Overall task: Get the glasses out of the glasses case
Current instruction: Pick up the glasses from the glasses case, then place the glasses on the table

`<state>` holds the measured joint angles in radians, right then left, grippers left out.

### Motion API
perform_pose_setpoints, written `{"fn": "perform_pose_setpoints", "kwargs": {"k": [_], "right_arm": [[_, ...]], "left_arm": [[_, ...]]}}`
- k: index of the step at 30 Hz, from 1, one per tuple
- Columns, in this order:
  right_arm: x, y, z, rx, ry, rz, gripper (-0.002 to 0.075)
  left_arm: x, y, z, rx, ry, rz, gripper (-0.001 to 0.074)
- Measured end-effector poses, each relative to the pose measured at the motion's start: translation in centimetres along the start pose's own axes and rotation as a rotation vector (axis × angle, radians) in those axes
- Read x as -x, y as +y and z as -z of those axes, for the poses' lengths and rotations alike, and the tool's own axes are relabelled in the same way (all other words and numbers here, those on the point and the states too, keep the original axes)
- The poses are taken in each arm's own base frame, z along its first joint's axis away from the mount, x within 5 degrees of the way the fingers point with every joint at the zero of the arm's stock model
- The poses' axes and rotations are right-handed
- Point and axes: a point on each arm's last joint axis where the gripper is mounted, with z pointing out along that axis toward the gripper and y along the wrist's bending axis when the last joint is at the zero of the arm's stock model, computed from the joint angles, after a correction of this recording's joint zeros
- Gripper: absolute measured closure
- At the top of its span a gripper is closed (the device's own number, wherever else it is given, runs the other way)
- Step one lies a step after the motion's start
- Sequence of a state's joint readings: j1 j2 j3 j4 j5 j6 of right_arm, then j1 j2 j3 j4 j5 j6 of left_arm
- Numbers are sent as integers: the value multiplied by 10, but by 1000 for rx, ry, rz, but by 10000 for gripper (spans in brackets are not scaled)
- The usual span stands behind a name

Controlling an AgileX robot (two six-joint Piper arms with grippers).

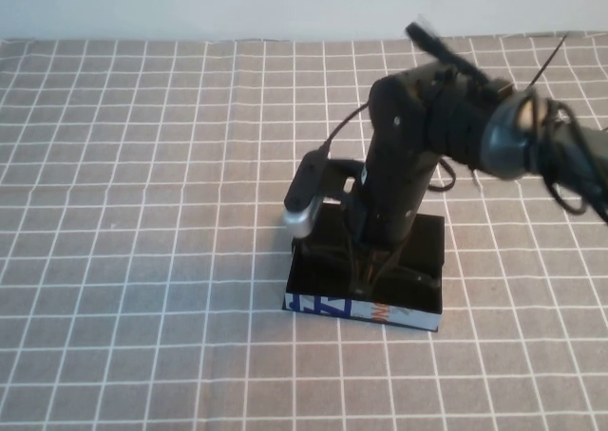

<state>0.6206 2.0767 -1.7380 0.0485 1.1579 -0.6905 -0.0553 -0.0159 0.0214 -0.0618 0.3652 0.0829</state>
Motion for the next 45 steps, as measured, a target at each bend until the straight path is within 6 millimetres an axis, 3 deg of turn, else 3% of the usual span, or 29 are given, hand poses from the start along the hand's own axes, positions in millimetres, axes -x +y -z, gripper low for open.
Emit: {"fn": "perform_pose_setpoints", "kwargs": {"k": [3,9,13,17,22,26,30,36,45], "right_arm": [[-2,1,23,-25,-44,-6,722],[-24,-1,95,-46,-204,-159,723],[-62,-5,132,-47,-310,-366,723],[-109,-4,149,-46,-414,-609,723],[-158,10,129,-4,-530,-883,723],[-183,17,102,21,-635,-1104,723],[-201,23,65,4,-628,-1255,723],[-213,23,36,-46,-576,-1280,723],[-214,17,20,-42,-529,-1261,668]], "left_arm": [[0,0,0,0,0,0,740],[0,0,0,0,0,0,740],[0,0,0,0,0,0,740],[0,0,0,0,0,0,740],[0,0,0,0,0,0,740],[0,0,0,0,0,0,740],[0,0,0,0,0,0,740],[0,0,0,0,0,0,740],[0,0,0,0,0,0,740]]}}
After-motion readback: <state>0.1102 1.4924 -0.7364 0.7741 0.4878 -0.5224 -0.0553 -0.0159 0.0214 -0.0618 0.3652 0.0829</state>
